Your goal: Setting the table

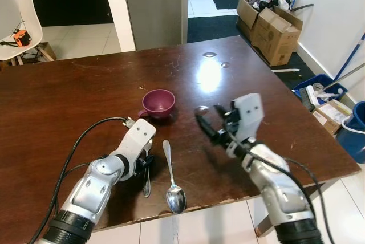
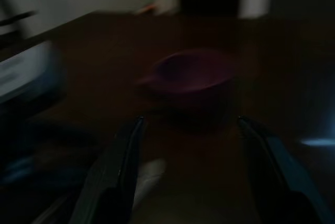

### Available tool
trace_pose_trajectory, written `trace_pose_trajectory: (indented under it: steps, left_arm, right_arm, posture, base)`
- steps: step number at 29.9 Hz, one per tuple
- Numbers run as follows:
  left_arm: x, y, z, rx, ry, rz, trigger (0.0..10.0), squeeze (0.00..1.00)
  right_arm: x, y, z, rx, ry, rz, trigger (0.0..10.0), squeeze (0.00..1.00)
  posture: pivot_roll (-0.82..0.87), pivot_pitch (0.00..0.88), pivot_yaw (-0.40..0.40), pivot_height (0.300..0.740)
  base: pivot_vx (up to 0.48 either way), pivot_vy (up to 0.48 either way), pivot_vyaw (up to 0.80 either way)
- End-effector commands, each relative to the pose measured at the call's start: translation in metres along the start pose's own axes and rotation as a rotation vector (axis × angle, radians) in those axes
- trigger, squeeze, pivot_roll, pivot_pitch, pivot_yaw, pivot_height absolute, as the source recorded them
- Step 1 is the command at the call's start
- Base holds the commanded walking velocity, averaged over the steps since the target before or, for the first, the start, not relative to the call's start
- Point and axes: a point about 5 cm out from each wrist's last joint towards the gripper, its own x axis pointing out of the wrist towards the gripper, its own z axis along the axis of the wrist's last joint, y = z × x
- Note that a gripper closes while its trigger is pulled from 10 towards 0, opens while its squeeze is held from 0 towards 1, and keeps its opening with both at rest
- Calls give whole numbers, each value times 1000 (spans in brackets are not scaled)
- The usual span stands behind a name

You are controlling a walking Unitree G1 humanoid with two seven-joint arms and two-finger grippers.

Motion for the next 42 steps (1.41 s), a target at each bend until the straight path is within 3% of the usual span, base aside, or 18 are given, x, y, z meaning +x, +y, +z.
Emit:
trace_pose_trajectory:
  steps: [1, 7, 8, 11, 14, 19, 25, 27, 32, 40, 41, 42]
  left_arm:
    - [1, 5, -7, -21, 30, 14, 10000, 0]
    - [-1, 24, -1, -28, -21, 165, 10000, 0]
    - [-5, 34, 7, -79, -67, 210, 10000, 0]
    - [-10, 43, 12, -117, -104, 234, 10000, 0]
    - [-17, 56, 20, -129, -138, 288, 10000, 0]
    - [-22, 68, 24, -140, -165, 349, 10000, 0]
    - [-18, 65, 26, -158, -177, 364, 10000, 0]
    - [-17, 61, 28, -168, -187, 361, 10000, 0]
    - [-18, 59, 29, -180, -192, 362, 10000, 0]
    - [-17, 58, 29, -181, -191, 365, 10000, 0]
    - [-17, 58, 29, -181, -190, 365, 10000, 0]
    - [-16, 57, 29, -180, -187, 364, 10000, 0]
  right_arm:
    - [3, 9, -5, 37, 26, 47, 10000, 0]
    - [12, 22, -20, 158, 126, 92, 10000, 0]
    - [13, 29, -22, 222, 159, 122, 10000, 0]
    - [14, 34, -24, 240, 194, 151, 10000, 0]
    - [12, 37, -32, 158, 276, 179, 10000, 0]
    - [10, 39, -38, 105, 340, 211, 10000, 0]
    - [14, 51, -44, 72, 435, 294, 10000, 0]
    - [11, 49, -61, 9, 539, 265, 10000, 0]
    - [3, 44, -77, -110, 626, 250, 10000, 0]
    - [-12, 34, -94, -149, 705, 163, 10000, 0]
    - [-14, 31, -96, -138, 711, 142, 8824, 0]
    - [-21, 25, -99, -118, 719, 95, 2549, 0]
  posture:
    - [-31, 67, 120, 740]
    - [-31, 67, 107, 740]
    - [-31, 66, 97, 740]
    - [-33, 65, 93, 740]
    - [-30, 63, 82, 740]
    - [-36, 60, 74, 740]
    - [-40, 57, 62, 740]
    - [-36, 60, 53, 740]
    - [-37, 69, 48, 740]
    - [-42, 80, 51, 740]
    - [-42, 82, 52, 740]
    - [-43, 87, 55, 740]
  base:
    - [0, 0, 0]
    - [0, 0, 0]
    - [0, 0, 0]
    - [0, 0, 0]
    - [0, 0, 0]
    - [0, 0, 0]
    - [0, 0, 0]
    - [0, 0, 0]
    - [0, 0, 0]
    - [0, 0, 0]
    - [0, 0, 0]
    - [0, 0, 0]
